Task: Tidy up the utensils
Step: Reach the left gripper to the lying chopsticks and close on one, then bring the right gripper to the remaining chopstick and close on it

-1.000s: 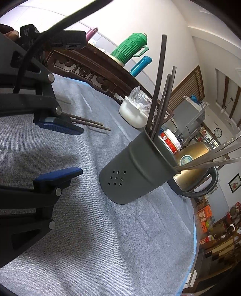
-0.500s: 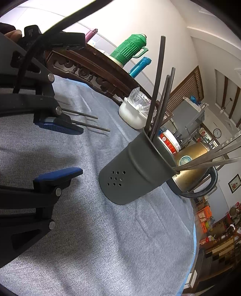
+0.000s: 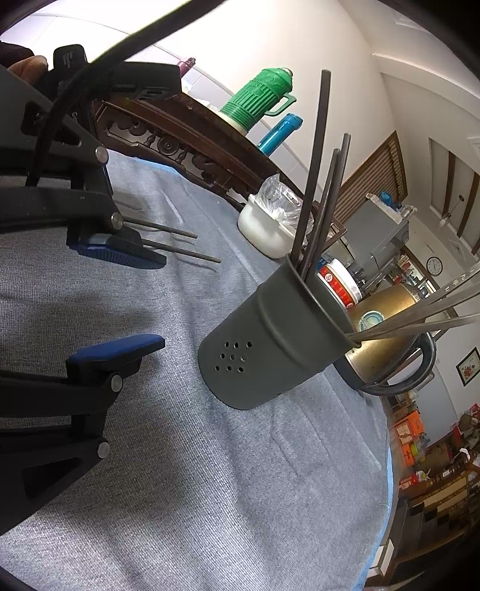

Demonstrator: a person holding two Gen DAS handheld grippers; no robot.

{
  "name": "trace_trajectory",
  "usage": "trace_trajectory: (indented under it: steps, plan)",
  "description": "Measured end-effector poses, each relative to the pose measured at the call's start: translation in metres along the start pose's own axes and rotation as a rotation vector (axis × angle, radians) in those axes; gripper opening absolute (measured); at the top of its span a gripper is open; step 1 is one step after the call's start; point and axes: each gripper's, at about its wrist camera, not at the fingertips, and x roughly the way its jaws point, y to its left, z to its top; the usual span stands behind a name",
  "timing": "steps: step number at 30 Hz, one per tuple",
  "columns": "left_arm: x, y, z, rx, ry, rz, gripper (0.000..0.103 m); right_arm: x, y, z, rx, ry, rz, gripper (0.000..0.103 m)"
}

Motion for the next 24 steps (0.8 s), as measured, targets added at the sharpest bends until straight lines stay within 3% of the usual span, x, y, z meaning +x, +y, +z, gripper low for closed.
trace_trajectory:
  steps: [5,10,15,24]
  plan:
    - [0.002,-0.001,-0.001,0.002,0.0,-0.005,0.036,0.001,0.0,0.0,0.0,0.005,-0.005,0.04]
    - [0.004,0.004,-0.001,-0.01,-0.001,-0.018,0.015,0.002,0.0,0.0,0.003,0.009,-0.014,0.04]
    - [0.002,0.011,-0.003,-0.009,-0.006,-0.024,0.008,0.003,-0.001,-0.001,0.005,0.012,-0.023,0.04]
    - [-0.009,0.023,-0.016,-0.018,-0.008,-0.048,0.007,0.004,-0.003,-0.001,0.009,0.019,-0.042,0.04]
